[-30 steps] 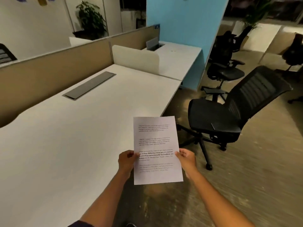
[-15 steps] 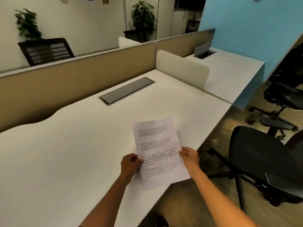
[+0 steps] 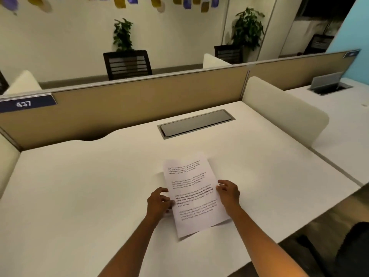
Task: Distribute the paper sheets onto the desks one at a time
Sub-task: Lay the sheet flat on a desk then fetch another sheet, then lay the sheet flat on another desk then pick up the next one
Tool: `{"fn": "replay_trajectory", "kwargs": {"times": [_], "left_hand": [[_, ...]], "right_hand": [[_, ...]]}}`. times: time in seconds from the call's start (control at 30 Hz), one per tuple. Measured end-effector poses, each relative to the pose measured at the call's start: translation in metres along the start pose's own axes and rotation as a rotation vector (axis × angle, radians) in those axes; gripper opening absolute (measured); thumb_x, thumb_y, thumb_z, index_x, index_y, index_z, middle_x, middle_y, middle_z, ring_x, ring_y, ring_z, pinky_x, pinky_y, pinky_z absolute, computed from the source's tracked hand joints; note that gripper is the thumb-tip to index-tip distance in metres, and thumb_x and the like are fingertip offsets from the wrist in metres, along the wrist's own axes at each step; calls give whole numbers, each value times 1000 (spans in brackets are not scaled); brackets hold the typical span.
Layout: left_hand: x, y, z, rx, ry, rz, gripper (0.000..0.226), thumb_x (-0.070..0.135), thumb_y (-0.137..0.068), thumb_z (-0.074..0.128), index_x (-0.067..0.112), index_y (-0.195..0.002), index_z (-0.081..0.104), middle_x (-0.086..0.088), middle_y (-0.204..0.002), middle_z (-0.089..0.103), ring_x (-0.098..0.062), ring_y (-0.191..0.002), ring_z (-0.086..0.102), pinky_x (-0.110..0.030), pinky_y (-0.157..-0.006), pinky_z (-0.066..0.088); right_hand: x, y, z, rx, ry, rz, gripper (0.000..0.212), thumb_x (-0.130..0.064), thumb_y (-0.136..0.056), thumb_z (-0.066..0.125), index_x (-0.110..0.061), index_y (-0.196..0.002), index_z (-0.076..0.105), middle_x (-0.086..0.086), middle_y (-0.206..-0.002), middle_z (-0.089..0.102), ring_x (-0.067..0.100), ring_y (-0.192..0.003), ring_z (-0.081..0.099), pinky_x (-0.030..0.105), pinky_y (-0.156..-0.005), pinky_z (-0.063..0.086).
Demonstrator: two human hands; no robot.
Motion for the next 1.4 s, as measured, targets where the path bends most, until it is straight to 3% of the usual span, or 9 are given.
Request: {"fn": "replay_trajectory", "kwargs": {"times": [0.23, 0.37, 0.5, 0.67, 0.83, 1.03, 1.27, 1.33, 1.4], "left_hand": [[3, -14, 1, 135, -37, -6, 53, -2, -71, 80, 17, -114, 54, -11, -79, 67, -24, -64, 66, -32, -51, 56], [4, -18, -4, 193, -136, 3, 58, 6, -69, 82, 21, -118, 55, -3, -87, 67, -25, -80, 68, -43, -75, 59], [8, -14, -1, 169, -369, 131, 71, 24, -71, 83, 21, -133, 50, -5, -126, 61, -26, -113, 54, -38, -97, 46], [-2, -12, 18, 9, -687, 208, 91, 49, -75, 75, 21, -149, 31, -2, -160, 23, -24, -147, 18, -39, -118, 20], [-14, -9, 39, -121, -957, 211, 94, 59, -81, 61, 19, -154, 17, -2, -164, 2, -25, -151, -2, -48, -120, 10], [-18, -7, 48, -120, -1024, 198, 84, 58, -88, 53, 18, -153, 17, -3, -164, -3, -27, -150, -4, -50, -119, 9], [-17, -6, 52, -119, -1040, 171, 85, 58, -90, 48, 18, -154, 10, -2, -164, -7, -27, -150, -7, -50, -120, 6], [-18, -5, 51, -115, -1010, 176, 85, 57, -91, 48, 19, -155, 7, -3, -163, -9, -27, -150, -9, -50, -119, 5], [-18, -4, 48, -94, -977, 190, 87, 62, -90, 42, 19, -154, 2, -2, -163, -12, -25, -150, -11, -49, -119, 3]], "right_hand": [[-10, -36, 21, -78, 8, -37, 32, 0, -90, 56, -6, -121, 64, 15, -121, 68, 30, -110, 63, 35, -96, 49], [-21, -41, 29, -117, 76, -132, 36, 1, -88, 55, -3, -123, 61, 15, -123, 66, 30, -113, 62, 30, -95, 45], [-32, -32, 38, -147, 209, -335, 34, -6, -91, 60, -7, -125, 60, 11, -130, 62, 27, -119, 58, 22, -95, 38], [-26, -12, 59, -254, 377, -536, 38, -18, -92, 62, -11, -129, 60, 5, -140, 55, 23, -132, 49, 26, -109, 33], [-9, -5, 80, -354, 597, -597, 50, -32, -96, 54, -14, -142, 46, 0, -156, 34, 18, -147, 27, 33, -120, 22], [5, -10, 93, -470, 798, -601, 57, -37, -101, 41, -16, -152, 26, 1, -164, 8, 18, -152, 6, 36, -122, 4], [7, -12, 96, -523, 938, -562, 63, -45, -101, 33, -20, -155, 12, 1, -165, -4, 20, -152, -4, 44, -121, 0], [8, -12, 96, -520, 915, -546, 68, -56, -98, 26, -22, -155, 9, 0, -165, -4, 19, -152, -5, 45, -121, -2], [0, -8, 91, -467, 842, -565, 94, -80, -79, 1, -25, -155, 6, -2, -165, -4, 17, -151, -6, 44, -121, -4]]}}
Point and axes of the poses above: each hand's wrist, its own y-axis away from the middle knuckle, its own z-axis out of the palm, x = y × z, the point moved 10 cm from there along -y, towards the middle knuckle
